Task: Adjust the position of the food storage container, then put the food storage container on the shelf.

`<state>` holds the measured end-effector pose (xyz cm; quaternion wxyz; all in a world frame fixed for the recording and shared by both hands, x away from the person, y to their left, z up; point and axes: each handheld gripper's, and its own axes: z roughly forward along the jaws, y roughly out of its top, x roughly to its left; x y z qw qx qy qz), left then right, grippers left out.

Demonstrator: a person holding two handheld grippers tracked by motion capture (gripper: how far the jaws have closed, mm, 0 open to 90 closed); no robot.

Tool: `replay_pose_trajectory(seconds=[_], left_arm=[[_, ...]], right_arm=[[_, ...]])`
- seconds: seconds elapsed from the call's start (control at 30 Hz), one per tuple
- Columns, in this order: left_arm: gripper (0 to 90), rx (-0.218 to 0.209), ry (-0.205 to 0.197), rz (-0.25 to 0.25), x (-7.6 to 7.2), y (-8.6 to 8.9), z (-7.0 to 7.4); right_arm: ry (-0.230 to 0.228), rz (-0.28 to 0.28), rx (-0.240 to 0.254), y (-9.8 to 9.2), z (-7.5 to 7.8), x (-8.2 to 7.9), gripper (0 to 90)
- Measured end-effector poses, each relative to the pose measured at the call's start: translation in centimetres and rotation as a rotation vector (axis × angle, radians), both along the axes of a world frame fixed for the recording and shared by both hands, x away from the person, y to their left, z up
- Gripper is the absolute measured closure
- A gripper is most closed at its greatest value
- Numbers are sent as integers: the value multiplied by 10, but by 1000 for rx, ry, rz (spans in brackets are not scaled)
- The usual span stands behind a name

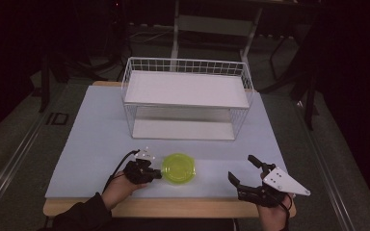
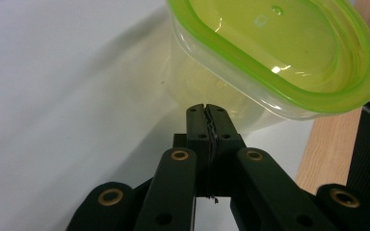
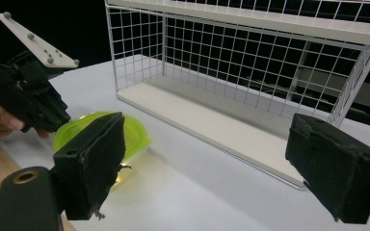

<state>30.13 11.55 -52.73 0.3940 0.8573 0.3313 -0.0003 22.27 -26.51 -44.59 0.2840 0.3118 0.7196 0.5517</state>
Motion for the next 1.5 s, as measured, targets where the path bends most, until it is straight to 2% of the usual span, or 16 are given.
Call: replay_pose_trajectory(seconds=[0.1, 0.27, 0.5, 0.57, 0.73, 0.9, 0.97, 1.03, 1.13, 1.2, 1.27, 1.43, 1.47, 1.5], left_arm=[[898, -7, -3, -15, 0, -5, 0], [898, -18, -6, 3, 3, -5, -1], [897, 2, -17, 33, 2, 6, 2], [897, 19, -28, 43, 3, 10, 5], [875, 24, -65, 62, -1, 25, 17], [802, -22, -92, 66, -9, 43, 34], [715, -34, -108, 64, -13, 48, 41], [578, -47, -143, 65, -18, 50, 47], [461, -92, -154, 53, -23, 52, 55], [446, -133, -170, 37, -26, 53, 62], [411, -155, -185, 29, -29, 52, 70], [381, -185, -205, 18, -33, 48, 82], [381, -203, -211, 11, -34, 45, 89], [381, -206, -212, 13, -34, 44, 90]], right_arm=[[1, 1, 0, 0, 0, 0, 137], [4, 0, -1, 0, 0, 0, 137], [6, 1, 0, 0, 0, 0, 137], [7, 0, 0, 0, -1, 1, 137], [6, 1, -1, 1, -1, 1, 137], [11, 1, -10, 2, -1, 1, 138], [18, 2, -16, 3, -1, 2, 138], [24, 2, -23, 5, -2, 3, 138], [31, 14, -16, 7, 0, 3, 138], [28, 22, -16, 9, 2, 2, 138], [28, 34, -23, 11, 5, 1, 136], [32, 50, -33, 16, 10, 2, 121], [15, 65, -58, 23, 14, 2, 115], [27, 73, -62, 26, 16, 2, 115]])
